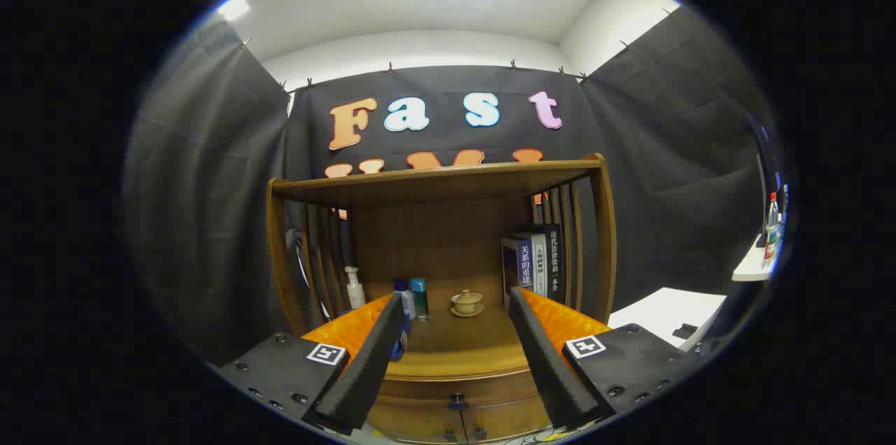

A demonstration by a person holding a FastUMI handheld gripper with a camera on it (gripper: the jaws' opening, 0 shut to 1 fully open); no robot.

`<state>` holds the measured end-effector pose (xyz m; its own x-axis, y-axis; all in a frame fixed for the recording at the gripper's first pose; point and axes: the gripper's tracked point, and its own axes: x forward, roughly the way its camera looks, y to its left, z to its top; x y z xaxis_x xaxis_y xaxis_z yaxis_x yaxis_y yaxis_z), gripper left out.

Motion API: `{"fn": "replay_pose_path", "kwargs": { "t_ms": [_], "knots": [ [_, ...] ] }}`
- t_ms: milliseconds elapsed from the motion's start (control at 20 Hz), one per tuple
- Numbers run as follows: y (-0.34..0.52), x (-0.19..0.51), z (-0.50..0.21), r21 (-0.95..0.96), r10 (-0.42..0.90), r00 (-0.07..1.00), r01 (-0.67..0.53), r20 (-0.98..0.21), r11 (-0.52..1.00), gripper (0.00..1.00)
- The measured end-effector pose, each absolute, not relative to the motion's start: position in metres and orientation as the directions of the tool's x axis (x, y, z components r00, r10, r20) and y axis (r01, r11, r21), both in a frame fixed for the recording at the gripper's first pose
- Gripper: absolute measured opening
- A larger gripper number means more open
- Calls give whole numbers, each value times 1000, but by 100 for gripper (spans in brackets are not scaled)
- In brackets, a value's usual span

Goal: Pull open the drawer, take out the items inside it, and place them on the countertop above the cabinet.

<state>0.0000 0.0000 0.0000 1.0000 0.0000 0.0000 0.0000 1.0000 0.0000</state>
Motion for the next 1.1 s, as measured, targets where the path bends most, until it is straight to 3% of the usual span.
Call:
{"fn": "replay_pose_path", "kwargs": {
  "t_ms": [1100],
  "knots": [
    [3, 1, -20, 15, 16, 1000, -16, -11, 1000, 98]
  ]
}}
